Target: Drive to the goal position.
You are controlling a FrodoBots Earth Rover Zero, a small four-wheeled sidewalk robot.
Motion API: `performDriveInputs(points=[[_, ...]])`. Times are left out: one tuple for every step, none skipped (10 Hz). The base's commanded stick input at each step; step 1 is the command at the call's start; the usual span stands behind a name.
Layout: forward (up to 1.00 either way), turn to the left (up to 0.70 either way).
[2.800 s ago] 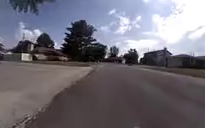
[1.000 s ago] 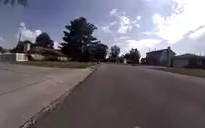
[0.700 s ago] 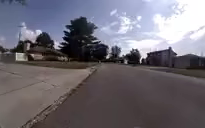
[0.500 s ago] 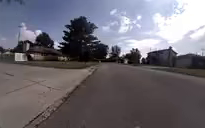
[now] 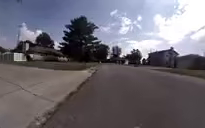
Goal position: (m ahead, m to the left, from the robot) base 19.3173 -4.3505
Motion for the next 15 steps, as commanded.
performDriveInputs(points=[[1.00,0.00],[1.00,0.00],[1.00,0.00],[1.00,0.00],[1.00,-0.01],[1.00,-0.04],[1.00,-0.09],[1.00,-0.17],[1.00,-0.22],[1.00,-0.22],[1.00,0.00],[1.00,0.00],[1.00,0.00],[1.00,0.00],[1.00,0.00]])
